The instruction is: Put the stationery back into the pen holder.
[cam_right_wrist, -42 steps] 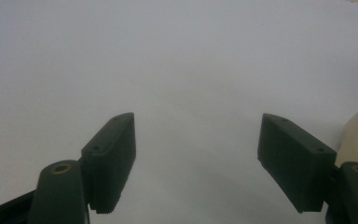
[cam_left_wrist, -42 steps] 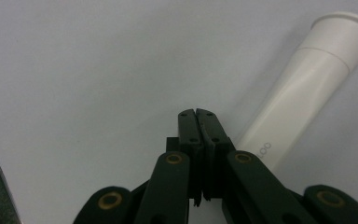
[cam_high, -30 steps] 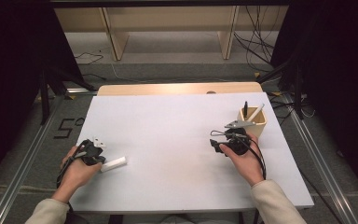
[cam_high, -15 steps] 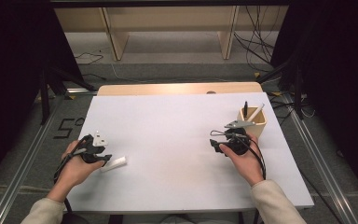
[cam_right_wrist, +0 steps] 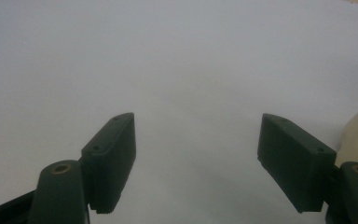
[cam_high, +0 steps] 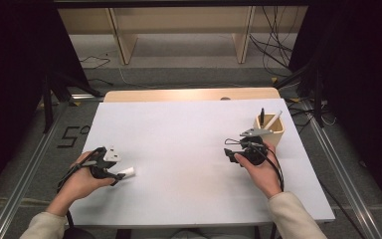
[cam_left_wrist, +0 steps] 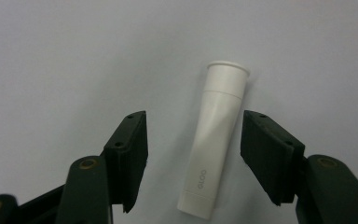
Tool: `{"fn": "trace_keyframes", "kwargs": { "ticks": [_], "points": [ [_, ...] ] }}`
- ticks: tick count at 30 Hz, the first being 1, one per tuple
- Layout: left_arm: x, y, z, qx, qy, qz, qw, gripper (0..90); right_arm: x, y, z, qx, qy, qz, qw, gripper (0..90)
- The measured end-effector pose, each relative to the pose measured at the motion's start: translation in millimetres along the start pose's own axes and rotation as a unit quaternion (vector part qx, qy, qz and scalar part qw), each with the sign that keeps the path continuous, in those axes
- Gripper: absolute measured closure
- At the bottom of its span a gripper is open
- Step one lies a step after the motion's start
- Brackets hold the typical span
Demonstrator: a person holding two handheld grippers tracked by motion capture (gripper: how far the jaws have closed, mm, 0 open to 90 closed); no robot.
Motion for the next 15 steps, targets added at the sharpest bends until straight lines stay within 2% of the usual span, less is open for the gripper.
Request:
{"fn": "trace_keyframes", "kwargs": {
  "ticks": [6, 15],
  "points": [
    [0.9, 5.9, 0.9, 0.006, 0.024, -0.031, 0.9992, 46.8, 0.1, 0.3, -0.4, -0.001, 0.000, -0.002, 1.0000, 28.8],
    [-0.4, 14.4, 1.5, 0.018, 0.036, -0.050, 0.9979, 54.4, 0.2, 1.3, -0.9, 0.000, -0.001, -0.002, 1.0000, 28.8]
  ]
}}
Point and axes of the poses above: each handheld gripper's, and its own axes: y roughly forward along the jaws, x roughly out of its underside, z roughly to its right, the point moved 1 cm from there along y, roughly forward along the jaws, and after that the axes turned 3 degrees about -x, right-handed, at the moved point
